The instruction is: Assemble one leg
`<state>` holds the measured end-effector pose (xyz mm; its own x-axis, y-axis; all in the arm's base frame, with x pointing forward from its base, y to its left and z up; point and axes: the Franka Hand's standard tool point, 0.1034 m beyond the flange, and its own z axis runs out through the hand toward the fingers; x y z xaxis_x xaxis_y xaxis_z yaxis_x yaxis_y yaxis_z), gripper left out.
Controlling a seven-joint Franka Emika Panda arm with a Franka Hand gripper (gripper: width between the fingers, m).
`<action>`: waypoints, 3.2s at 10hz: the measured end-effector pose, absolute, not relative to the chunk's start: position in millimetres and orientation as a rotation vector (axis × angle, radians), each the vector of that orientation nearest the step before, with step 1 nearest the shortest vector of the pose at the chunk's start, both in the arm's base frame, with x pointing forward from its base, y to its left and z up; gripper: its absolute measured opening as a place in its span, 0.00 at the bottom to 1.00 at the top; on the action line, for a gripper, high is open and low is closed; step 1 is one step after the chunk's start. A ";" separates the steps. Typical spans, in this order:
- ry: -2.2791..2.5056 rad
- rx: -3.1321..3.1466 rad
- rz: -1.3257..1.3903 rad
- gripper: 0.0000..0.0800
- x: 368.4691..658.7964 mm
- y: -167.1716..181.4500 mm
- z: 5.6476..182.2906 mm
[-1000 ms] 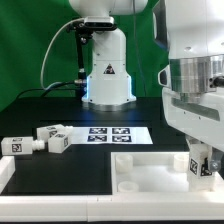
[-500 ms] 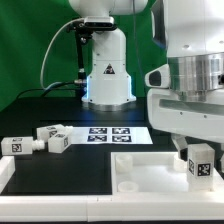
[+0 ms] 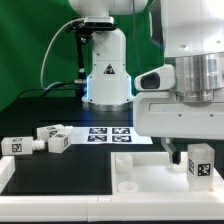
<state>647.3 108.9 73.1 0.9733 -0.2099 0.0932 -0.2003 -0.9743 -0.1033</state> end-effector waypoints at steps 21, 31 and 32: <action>1.804 -2.451 -0.079 0.74 641.0 103.9 70.8; 0.702 -2.997 -0.142 0.68 639.1 110.4 68.0; 0.702 -2.997 -0.142 0.51 639.2 110.3 68.0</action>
Offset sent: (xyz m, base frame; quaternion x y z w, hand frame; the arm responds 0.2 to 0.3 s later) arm 0.0000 0.0000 0.0000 0.0000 0.0000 0.0000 1.0000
